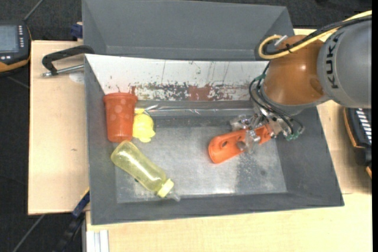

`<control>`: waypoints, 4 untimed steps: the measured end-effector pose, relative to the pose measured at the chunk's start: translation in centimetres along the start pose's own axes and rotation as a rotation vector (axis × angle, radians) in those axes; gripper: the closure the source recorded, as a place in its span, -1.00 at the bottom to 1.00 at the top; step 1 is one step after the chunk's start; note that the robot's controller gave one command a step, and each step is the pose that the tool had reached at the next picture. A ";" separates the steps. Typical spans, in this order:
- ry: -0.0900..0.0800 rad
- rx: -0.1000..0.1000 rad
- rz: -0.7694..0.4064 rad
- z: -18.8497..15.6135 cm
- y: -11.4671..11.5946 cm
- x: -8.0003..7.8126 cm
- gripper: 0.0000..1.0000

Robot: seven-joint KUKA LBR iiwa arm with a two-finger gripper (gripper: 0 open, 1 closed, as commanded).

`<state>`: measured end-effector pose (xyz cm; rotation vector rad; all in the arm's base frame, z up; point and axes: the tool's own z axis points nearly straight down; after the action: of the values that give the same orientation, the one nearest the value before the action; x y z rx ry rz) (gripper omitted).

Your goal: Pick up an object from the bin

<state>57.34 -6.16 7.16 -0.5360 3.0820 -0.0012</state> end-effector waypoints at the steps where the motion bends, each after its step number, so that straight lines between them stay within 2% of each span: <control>1: -0.007 0.001 -0.005 -0.1 0.9 0.0 1.00; 2: -0.009 -0.001 -0.044 0.0 9.4 -4.7 1.00; 3: -0.008 -0.001 -0.044 0.0 9.4 -4.6 1.00; 4: -0.015 -0.001 -0.038 -11.4 9.6 -3.4 1.00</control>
Offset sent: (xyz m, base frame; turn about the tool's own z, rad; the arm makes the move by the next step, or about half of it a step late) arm 0.0100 0.1014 -0.0016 -0.0433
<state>57.17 4.05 18.61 -0.5912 3.0570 0.0033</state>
